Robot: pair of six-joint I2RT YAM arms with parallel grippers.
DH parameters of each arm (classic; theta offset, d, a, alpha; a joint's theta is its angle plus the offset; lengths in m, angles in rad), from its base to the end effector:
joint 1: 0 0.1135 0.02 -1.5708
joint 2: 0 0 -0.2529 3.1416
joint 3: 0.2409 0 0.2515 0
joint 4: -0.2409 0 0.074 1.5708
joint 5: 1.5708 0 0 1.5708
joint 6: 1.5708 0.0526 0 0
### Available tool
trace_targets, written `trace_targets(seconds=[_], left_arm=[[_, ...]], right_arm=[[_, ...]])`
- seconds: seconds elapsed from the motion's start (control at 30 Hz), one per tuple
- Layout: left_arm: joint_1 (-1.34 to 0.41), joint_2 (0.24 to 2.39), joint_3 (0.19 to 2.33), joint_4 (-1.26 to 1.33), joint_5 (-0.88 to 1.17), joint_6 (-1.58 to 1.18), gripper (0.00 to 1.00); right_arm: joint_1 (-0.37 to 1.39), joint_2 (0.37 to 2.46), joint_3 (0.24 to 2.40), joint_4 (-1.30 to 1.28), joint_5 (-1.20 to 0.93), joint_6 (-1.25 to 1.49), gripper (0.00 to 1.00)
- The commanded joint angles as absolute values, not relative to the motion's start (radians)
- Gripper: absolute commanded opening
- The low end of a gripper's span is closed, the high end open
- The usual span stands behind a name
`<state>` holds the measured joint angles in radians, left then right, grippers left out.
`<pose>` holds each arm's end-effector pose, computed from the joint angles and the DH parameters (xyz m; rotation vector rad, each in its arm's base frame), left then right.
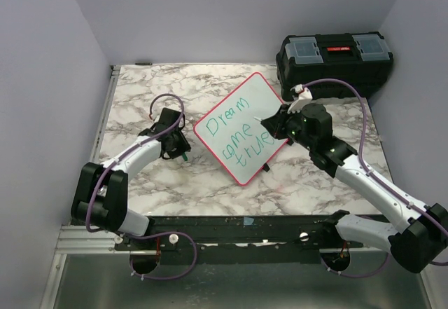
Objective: Write a sentence on the whiteboard
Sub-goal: Move the pen cap to the center of the board.
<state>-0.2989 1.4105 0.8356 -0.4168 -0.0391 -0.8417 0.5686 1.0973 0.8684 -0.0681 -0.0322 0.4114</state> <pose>0.2744 -0.0824 0.1748 -0.7139 2.5088 -0.3766 0.2327 0.1507 0.3046 -0.1743 1.9207 0.6988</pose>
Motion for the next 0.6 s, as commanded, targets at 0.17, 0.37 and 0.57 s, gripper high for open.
trace_targets(seconds=[0.17,0.37,0.57], left_arm=[[-0.321,1.464,0.885,-0.469,-0.188,-0.909,0.33],[-0.321,1.487,0.902,-0.497,-0.219,-0.898,0.33],[-0.327,1.55,0.926,-0.49,-0.212,-0.898,0.33]], right_arm=[[0.573,1.113,0.87,-0.05,-0.026,0.413,0.01],[0.574,1.121,0.87,-0.045,-0.032,0.414,0.01],[0.574,1.12,0.869,-0.043,-0.034,0.415,0.01]])
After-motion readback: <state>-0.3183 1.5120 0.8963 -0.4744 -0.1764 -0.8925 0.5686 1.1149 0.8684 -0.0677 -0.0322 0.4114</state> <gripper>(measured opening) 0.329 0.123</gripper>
